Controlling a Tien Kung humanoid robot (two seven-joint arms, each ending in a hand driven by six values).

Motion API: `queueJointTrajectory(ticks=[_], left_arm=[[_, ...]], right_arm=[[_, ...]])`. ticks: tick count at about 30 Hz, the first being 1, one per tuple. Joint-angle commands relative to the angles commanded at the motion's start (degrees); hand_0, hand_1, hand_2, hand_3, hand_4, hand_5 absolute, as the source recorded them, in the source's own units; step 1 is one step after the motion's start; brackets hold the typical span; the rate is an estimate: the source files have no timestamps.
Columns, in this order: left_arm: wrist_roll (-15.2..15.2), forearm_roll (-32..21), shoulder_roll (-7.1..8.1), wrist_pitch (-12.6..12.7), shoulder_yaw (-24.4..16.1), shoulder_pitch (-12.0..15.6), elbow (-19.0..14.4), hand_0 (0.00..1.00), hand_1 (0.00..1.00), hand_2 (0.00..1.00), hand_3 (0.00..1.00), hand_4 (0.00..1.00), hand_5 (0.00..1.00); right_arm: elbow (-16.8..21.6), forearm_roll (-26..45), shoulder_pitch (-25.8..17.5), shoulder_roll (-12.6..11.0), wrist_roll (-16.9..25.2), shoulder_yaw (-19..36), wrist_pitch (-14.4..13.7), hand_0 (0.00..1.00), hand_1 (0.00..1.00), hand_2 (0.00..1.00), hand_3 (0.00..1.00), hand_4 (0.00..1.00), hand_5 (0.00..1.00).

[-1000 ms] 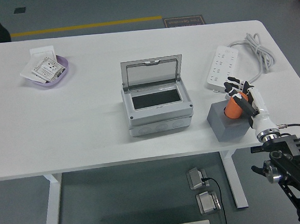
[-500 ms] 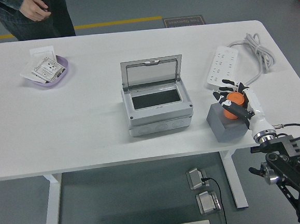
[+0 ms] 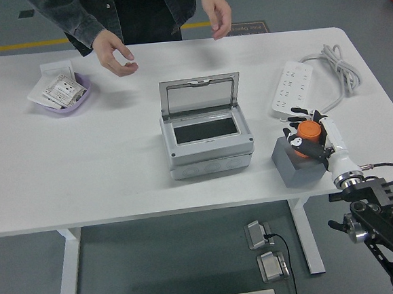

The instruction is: Pick up the cylinder from the cube,place it in the box,flap close box

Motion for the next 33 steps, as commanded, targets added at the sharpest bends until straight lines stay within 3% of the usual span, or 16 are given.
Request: queueJointTrajectory(ticks=[8, 9, 14, 15, 20, 21, 33], left_arm=[[-0.02, -0.05, 0.01, -0.01, 0.07, 0.02, -0.02, 0.629, 0.648, 0.610, 0.625, 0.644, 0.176], [-0.02, -0.06, 0.00, -0.02, 0.09, 0.03, -0.02, 0.629, 0.649, 0.610, 0.626, 0.645, 0.175], [-0.05, -0.24, -0.02, -0.03, 0.18, 0.14, -0.02, 0.629, 0.649, 0.610, 0.626, 0.645, 0.175], [-0.06, -0.32, -0.02, -0.03, 0.26, 0.16, 0.00, 0.629, 0.648, 0.611, 0.627, 0.647, 0.172], [-0.09, -0.58, 0.00, -0.02, 0.62, 0.19, 0.03, 0.629, 0.648, 0.611, 0.627, 0.647, 0.172], [-0.10, -0.63, 0.01, -0.01, 0.68, 0.19, 0.03, 0.629, 0.649, 0.610, 0.627, 0.648, 0.173], [-0.16, -1.24, 0.12, 0.03, 1.54, 0.21, 0.13, 0.629, 0.648, 0.612, 0.630, 0.652, 0.174]], right_arm=[[0.75, 4.81, 0.32, -0.07, 0.94, 0.46, -1.16, 0.667, 0.656, 0.630, 0.697, 0.684, 0.056], [0.83, 5.11, 0.45, -0.10, 0.91, 0.49, -1.32, 0.673, 0.584, 0.540, 0.577, 0.394, 0.002], [1.09, 5.74, 1.01, -0.21, 0.82, 0.64, -1.76, 0.673, 0.584, 0.540, 0.577, 0.394, 0.002], [1.14, 5.79, 1.12, -0.23, 0.87, 0.64, -1.87, 0.462, 0.443, 0.449, 0.378, 0.129, 0.002], [1.43, 5.54, 1.65, -0.23, 1.04, 0.87, -2.31, 0.462, 0.443, 0.449, 0.378, 0.129, 0.002], [1.50, 5.42, 1.74, -0.24, 1.08, 0.93, -2.41, 0.380, 0.340, 0.348, 0.266, 0.032, 0.002], [2.86, 4.75, 2.00, -0.39, 1.25, 1.40, -2.77, 0.362, 0.316, 0.335, 0.248, 0.002, 0.002]])
